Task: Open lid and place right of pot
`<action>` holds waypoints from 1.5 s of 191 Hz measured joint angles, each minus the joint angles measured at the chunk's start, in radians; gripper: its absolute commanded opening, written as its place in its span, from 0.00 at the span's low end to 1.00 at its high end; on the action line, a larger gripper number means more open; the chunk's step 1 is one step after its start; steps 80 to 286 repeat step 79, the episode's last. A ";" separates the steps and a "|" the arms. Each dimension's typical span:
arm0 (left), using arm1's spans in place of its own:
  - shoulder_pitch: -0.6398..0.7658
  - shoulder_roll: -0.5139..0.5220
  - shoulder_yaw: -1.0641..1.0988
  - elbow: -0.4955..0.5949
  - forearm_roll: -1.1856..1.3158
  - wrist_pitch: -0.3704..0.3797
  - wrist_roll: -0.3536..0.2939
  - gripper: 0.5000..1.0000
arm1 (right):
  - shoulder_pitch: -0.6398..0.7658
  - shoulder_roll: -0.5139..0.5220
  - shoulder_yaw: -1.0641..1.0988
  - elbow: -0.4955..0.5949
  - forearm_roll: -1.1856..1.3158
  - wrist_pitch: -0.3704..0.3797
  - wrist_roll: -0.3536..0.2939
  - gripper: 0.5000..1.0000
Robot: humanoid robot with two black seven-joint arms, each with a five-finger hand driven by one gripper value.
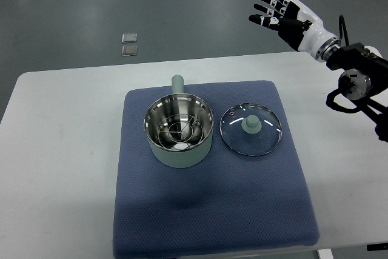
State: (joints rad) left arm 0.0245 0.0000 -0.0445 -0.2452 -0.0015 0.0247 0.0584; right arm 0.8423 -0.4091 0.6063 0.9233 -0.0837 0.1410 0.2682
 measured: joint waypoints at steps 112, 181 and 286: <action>0.002 0.000 0.001 -0.001 0.000 0.000 0.000 1.00 | -0.177 0.221 0.338 -0.233 0.160 0.224 0.019 0.87; 0.002 0.000 0.001 -0.001 0.000 0.000 0.000 1.00 | -0.177 0.221 0.338 -0.233 0.160 0.224 0.019 0.87; 0.002 0.000 0.001 -0.001 0.000 0.000 0.000 1.00 | -0.177 0.221 0.338 -0.233 0.160 0.224 0.019 0.87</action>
